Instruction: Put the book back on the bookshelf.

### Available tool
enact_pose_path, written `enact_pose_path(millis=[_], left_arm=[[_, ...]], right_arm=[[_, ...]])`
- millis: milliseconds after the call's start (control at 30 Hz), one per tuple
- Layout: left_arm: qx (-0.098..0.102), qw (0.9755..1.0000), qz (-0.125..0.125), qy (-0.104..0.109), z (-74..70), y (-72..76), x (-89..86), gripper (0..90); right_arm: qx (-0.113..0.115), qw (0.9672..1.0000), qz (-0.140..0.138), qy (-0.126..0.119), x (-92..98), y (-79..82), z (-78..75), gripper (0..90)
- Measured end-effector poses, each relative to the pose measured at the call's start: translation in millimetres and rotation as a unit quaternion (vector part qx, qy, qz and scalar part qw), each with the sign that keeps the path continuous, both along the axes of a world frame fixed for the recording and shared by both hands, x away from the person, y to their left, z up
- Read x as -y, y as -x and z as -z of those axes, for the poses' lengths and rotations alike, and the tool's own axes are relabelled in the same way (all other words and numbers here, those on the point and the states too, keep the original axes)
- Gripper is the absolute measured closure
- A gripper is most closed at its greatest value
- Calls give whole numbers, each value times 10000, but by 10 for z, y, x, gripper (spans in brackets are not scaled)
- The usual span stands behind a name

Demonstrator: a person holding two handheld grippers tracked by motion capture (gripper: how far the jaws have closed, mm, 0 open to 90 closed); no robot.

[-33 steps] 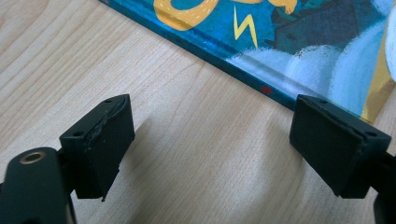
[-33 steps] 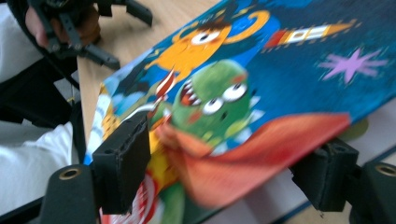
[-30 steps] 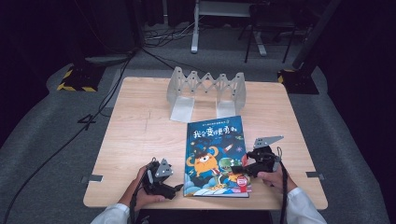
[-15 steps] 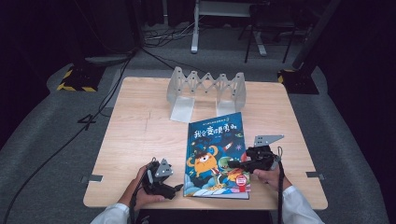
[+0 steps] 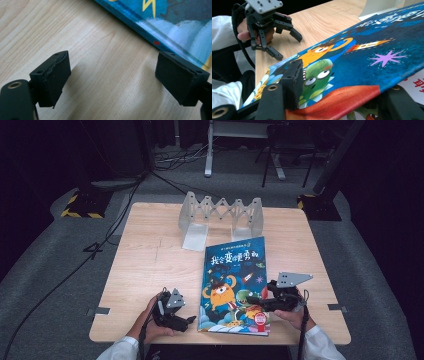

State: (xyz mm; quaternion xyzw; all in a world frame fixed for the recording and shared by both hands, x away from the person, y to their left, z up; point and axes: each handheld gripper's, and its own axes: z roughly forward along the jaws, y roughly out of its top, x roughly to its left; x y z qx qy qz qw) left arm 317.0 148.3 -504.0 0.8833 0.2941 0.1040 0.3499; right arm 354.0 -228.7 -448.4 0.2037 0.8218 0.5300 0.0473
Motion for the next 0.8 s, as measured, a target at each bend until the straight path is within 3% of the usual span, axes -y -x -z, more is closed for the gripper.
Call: enact_pose_path(millis=[200, 333, 400, 467, 600, 767, 800], left_arm=[[-48, 10000, -27, -18, -16, -97, 82, 151], [-184, 9994, 303, -6, -43, -138, 165, 158], [-220, 9991, 355, 9, -50, -147, 187, 172], [-368, 9977, 529, 197, -48, -146, 201, 157], [-506, 9940, 902, 366, -58, -111, 260, 160], [-633, 9930, 880, 460, -54, -170, 342, 160], [-713, 9915, 932, 564, -56, -197, 366, 143]], right_arm=[[282, 9995, 75, 114, 26, 96, -70, 457], [479, 9988, 65, 120, 48, 133, -83, 456], [531, 9985, 82, 132, 59, 136, -88, 456], [587, 9982, 86, 114, 81, 136, -90, 456], [666, 9977, 82, 96, 105, 143, -82, 457], [770, 9969, 81, 101, 100, 174, -96, 457], [843, 9964, 75, 111, 98, 193, -103, 456]])
